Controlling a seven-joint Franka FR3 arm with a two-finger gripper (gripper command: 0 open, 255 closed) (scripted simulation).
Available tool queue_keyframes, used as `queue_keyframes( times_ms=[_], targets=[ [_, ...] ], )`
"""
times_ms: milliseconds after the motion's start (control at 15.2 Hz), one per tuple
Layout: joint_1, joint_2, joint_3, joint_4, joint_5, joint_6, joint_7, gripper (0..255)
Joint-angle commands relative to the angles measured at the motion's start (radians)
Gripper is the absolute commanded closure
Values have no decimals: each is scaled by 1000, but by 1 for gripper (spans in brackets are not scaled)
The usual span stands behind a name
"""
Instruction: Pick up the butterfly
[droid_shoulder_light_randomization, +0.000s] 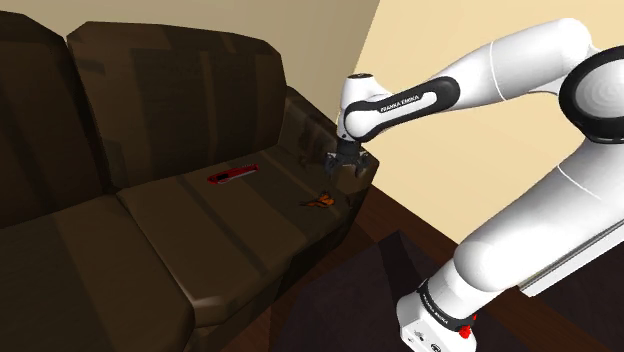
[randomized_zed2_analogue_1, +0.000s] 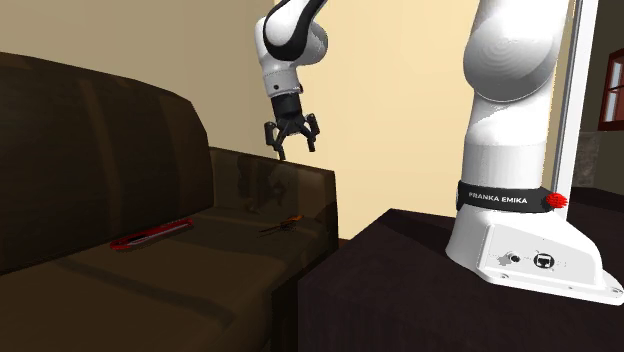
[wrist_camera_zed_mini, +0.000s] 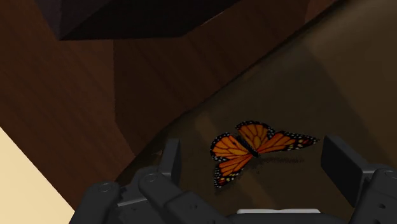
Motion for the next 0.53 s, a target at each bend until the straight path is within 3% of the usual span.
queue_keyframes(
  times_ms=[0,462],
  targets=[
    [-6,84,0,31,-37,44,71,0],
    [-12,358,-56,194,-150,125,255,0]
  ],
)
